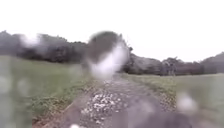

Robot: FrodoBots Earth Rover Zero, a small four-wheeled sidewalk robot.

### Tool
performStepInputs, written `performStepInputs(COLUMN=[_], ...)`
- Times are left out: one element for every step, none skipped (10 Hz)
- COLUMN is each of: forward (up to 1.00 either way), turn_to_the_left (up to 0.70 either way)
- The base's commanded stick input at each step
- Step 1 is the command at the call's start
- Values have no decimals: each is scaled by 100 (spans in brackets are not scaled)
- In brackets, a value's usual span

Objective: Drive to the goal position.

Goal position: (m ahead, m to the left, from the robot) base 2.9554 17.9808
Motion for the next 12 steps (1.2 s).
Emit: performStepInputs(forward=[85, 85, 85, 85, 85, 85, 85, 85, 85, 85, 85, 85], turn_to_the_left=[0, 0, 0, 0, 0, 0, 0, 0, 0, 0, 0, 0])
